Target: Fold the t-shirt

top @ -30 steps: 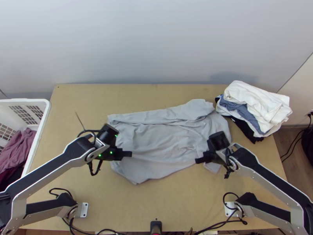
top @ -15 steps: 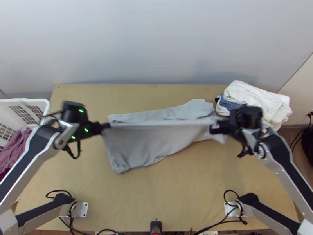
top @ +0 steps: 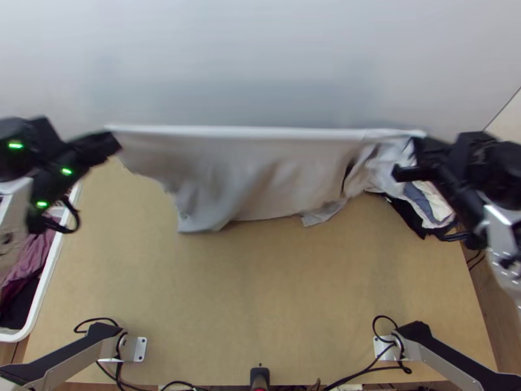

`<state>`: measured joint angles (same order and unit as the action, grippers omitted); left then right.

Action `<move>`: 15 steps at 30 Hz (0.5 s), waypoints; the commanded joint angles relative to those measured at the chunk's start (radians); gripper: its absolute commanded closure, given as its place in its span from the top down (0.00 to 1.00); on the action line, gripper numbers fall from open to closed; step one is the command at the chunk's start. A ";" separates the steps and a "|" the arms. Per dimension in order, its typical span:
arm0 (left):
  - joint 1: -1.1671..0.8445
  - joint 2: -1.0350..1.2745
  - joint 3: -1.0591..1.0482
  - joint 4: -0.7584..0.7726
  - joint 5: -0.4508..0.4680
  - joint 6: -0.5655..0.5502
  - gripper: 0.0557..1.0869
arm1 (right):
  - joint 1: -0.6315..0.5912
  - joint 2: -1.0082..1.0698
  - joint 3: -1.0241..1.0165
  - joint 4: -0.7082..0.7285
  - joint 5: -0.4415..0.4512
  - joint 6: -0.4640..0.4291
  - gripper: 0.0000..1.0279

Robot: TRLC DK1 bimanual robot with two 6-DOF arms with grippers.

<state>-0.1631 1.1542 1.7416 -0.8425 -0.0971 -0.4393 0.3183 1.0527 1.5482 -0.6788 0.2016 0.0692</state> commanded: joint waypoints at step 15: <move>0.027 -0.113 0.427 0.072 -0.228 0.257 0.04 | -0.007 -0.278 0.159 0.275 0.099 -0.442 0.03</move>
<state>-0.1398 1.1084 2.1021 -0.7761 -0.2752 -0.2501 0.3183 0.8677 1.6855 -0.4786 0.2768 -0.2790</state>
